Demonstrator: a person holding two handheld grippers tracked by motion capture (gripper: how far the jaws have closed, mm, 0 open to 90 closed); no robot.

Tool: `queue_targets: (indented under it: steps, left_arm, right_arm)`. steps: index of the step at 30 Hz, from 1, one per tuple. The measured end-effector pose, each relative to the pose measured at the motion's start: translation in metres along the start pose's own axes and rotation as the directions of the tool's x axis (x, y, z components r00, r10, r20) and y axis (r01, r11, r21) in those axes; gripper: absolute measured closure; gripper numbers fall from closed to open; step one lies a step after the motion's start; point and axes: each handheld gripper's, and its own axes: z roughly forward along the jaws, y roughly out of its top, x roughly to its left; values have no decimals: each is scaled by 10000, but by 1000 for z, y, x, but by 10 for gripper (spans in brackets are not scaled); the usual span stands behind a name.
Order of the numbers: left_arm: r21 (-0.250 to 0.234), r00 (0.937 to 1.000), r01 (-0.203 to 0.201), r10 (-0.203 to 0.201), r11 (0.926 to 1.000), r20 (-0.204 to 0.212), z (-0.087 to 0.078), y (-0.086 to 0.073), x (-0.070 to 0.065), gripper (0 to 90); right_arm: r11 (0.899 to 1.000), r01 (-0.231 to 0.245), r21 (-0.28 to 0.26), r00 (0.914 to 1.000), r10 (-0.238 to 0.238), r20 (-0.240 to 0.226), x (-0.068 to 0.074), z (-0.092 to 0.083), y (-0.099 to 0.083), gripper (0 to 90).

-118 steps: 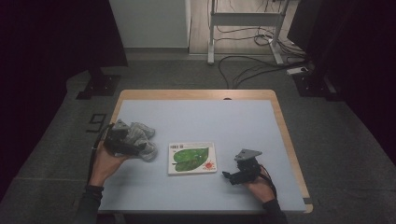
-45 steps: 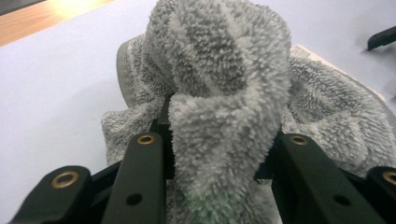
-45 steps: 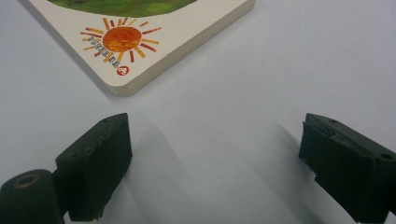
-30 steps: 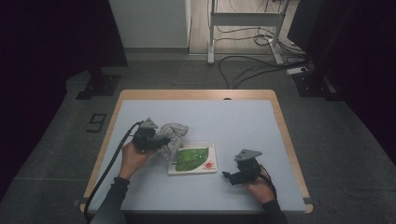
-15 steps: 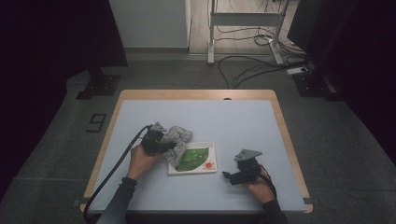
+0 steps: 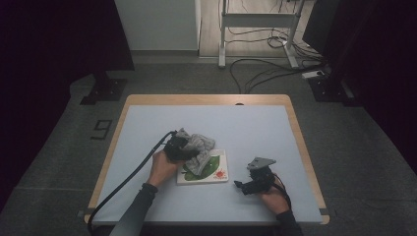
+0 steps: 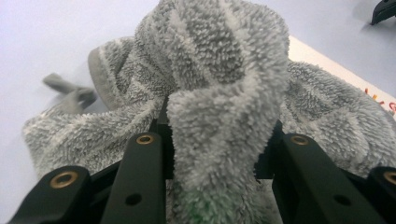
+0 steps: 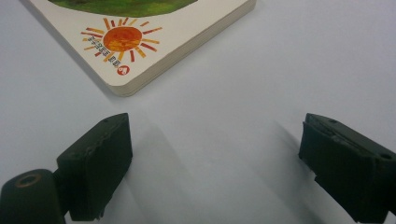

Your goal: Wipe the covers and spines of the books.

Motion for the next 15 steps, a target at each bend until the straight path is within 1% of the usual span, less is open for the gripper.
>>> queue_targets:
  steps: [7,12,15]
  left_arm:
    - [-61,9994,-62,64,10000,327,15,12,-9,646]
    - [0,9987,-305,305,9995,420,24,22,-17,646]
    - [-22,9980,-366,366,9993,517,30,27,-22,646]
  right_arm:
    - [10000,8,5,10000,-8,-20,0,0,0,91]
    - [10000,7,9,10000,-7,-22,0,0,0,90]
    - [10000,8,10,10000,-8,-20,0,0,0,90]
